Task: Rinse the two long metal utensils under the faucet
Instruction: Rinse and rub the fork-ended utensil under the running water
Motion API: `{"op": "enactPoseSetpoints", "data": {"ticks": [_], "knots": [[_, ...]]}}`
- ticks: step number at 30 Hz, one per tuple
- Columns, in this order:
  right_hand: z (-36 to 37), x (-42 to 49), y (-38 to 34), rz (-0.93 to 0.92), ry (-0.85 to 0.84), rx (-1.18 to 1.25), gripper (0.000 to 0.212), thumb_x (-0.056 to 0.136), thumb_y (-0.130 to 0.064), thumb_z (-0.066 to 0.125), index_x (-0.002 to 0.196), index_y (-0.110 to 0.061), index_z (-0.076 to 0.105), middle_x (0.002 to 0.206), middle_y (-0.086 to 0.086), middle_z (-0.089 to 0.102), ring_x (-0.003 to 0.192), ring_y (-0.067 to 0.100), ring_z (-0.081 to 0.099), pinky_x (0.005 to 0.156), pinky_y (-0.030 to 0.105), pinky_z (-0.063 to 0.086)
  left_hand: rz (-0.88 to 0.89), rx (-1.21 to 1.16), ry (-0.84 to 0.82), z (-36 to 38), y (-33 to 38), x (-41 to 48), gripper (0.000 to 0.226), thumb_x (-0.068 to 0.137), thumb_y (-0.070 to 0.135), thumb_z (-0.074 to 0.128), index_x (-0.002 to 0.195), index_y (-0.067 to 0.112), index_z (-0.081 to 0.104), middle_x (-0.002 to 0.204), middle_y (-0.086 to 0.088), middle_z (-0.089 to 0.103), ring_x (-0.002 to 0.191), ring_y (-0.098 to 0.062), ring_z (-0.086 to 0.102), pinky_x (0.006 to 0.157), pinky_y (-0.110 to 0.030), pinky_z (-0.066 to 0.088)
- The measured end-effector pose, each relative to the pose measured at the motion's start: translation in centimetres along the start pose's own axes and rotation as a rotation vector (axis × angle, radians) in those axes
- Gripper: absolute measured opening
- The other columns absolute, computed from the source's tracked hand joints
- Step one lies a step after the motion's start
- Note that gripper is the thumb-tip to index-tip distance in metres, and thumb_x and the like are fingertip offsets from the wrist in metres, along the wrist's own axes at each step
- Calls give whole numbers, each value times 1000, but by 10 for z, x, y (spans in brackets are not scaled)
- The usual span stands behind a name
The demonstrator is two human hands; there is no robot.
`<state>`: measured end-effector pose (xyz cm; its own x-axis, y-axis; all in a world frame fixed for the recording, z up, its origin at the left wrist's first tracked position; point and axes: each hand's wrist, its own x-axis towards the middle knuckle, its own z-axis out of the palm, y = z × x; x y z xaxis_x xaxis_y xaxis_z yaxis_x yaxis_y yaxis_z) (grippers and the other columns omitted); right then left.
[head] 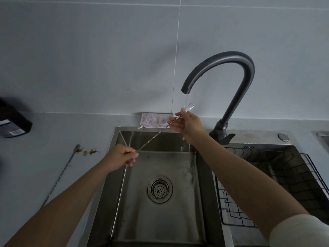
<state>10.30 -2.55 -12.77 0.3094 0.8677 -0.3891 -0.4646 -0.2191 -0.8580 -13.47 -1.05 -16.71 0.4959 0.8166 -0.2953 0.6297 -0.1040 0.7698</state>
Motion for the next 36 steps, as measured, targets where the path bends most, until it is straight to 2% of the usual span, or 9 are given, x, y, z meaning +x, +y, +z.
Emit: {"op": "enactPoseSetpoints", "data": {"ticks": [6, 9, 12, 15, 19, 25, 29, 32, 36], "knots": [[-4, 1, -6, -12, 61, 152, 15, 84, 9, 57, 76, -4, 56, 71, 8, 61, 63, 16, 65, 64, 23, 59, -32, 25, -2, -10, -4, -5, 27, 87, 5, 56, 63, 17, 62, 59, 0, 62, 41, 4, 58, 45, -6, 46], [-3, 1, -3, 0, 60, 102, 16, 91, -4, 54, 75, -5, 57, 75, 10, 63, 61, 15, 67, 65, 26, 59, -51, 39, 5, -16, -5, -5, 23, 86, 6, 58, 66, 15, 65, 54, 4, 63, 41, 3, 59, 45, -6, 46], [-4, 2, -1, 3, 68, 74, 34, 98, -28, 42, 76, -6, 57, 73, 9, 66, 67, 18, 67, 67, 28, 57, -69, 39, 6, -22, -6, -3, 25, 85, 5, 59, 63, 13, 65, 52, 4, 63, 40, 3, 58, 43, -7, 46], [-7, 3, -4, -22, 50, 112, 28, 97, -20, 44, 78, -5, 57, 70, 8, 66, 60, 14, 69, 63, 24, 58, -78, 38, 9, -26, -6, -2, 27, 85, 4, 59, 61, 16, 64, 45, 6, 62, 39, 2, 57, 43, -7, 46], [-12, 4, -6, -80, 68, 120, 18, 90, 1, 53, 72, -2, 56, 61, 9, 65, 58, 17, 65, 57, 21, 58, -85, 52, 24, -31, -10, -4, 28, 84, 3, 59, 63, 20, 64, 57, -2, 62, 38, 3, 57, 42, -6, 46], [-8, 8, -2, 11, 151, 122, 24, 96, -17, 48, 75, -5, 53, 68, 10, 64, 55, 15, 66, 57, 23, 58, -70, 132, 79, -34, -13, -4, 31, 82, 5, 63, 57, 24, 62, 55, 1, 63, 41, 1, 58, 47, -8, 47], [-4, 11, -3, 65, 112, 159, 30, 100, -19, 37, 78, -4, 51, 73, 12, 59, 68, 20, 63, 68, 29, 55, -6, 243, 218, -35, -8, -4, 10, 82, 6, 63, 77, 6, 72, 65, -12, 68, 58, -18, 60, 57, -16, 42], [-1, 11, -8, 111, 66, 289, 28, 100, -15, 34, 81, -3, 51, 75, 13, 56, 72, 24, 62, 71, 31, 54, 95, 317, 336, -40, -4, -1, 16, 80, 5, 65, 93, -2, 70, 83, -22, 72, 70, -31, 62, 59, -17, 38], [-1, 10, -17, 96, 2, 324, 21, 99, -6, 35, 87, 1, 50, 78, 14, 56, 74, 26, 65, 81, 36, 53, 174, 330, 414, -48, -1, 1, 21, 80, 2, 64, 100, -4, 67, 86, -28, 69, 77, -36, 62, 66, -24, 43]]}}
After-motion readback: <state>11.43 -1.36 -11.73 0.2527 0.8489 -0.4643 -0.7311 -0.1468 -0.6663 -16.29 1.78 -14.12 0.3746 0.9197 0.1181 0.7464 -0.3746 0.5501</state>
